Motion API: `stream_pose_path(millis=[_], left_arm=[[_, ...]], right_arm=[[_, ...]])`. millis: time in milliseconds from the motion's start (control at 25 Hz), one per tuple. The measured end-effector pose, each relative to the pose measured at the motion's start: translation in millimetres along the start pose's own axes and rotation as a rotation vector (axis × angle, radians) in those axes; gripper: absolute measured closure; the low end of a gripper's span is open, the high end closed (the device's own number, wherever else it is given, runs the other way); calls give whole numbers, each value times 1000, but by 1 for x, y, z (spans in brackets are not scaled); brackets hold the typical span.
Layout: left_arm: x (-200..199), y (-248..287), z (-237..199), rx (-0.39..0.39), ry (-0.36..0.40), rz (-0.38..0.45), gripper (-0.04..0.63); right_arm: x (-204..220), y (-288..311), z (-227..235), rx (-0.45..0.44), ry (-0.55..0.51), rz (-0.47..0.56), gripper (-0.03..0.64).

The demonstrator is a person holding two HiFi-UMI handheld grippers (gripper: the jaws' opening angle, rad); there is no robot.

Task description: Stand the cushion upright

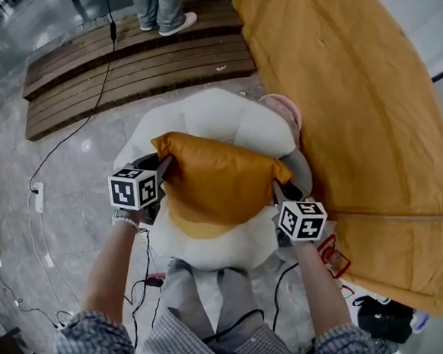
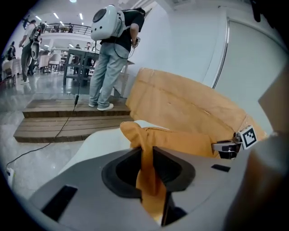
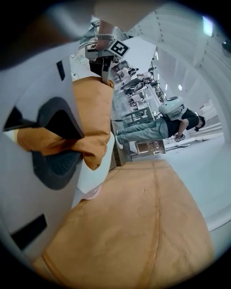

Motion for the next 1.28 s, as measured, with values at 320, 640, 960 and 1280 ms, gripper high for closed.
stream_pose_path(millis=[320,640,960,1280], left_arm=[[-20,40,-17,12,-27,74,497],[-36,65,-27,-44,-103,107,442],[-32,43,-37,-34,-184,217,434],[-34,1,-21,-6,-139,285,585]], right_arm=[[-18,41,23,22,-5,64,535],[-34,74,36,60,-28,55,528],[-46,85,44,41,92,135,482],[-42,35,37,90,109,197,559]])
Point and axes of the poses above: the fingertips, and each gripper's own axes: y forward along the fingers, z to its right, x out of its underside, the point moved 9 cm from there along -y, backward along the fingers, and after that the axes turned 3 degrees about -z, right-handed, at the moved point
